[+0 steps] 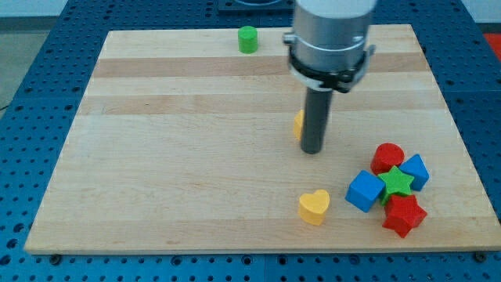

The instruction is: Place the yellow hexagon to the bottom of the green circle

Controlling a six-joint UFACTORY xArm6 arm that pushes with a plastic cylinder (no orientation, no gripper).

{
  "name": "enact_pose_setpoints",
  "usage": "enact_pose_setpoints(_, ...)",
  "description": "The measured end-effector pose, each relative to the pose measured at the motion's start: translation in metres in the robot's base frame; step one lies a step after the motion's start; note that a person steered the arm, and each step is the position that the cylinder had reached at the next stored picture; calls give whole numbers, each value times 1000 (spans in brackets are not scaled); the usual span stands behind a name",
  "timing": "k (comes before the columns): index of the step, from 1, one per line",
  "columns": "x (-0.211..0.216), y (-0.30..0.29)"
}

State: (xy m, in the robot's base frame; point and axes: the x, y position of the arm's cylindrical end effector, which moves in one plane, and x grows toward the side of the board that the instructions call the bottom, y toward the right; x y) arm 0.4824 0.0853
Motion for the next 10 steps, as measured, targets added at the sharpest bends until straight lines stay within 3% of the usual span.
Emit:
enact_pose_setpoints(1,-24,13)
enact_pose_setpoints(2,-86,-45)
enact_pose_setpoints(4,-46,-36)
enact_pose_setpoints(5,-54,-89)
enact_pose_setpoints(8,-169,-128)
enact_pose_setpoints(9,-130,-103)
enact_pose_setpoints(10,-37,-83)
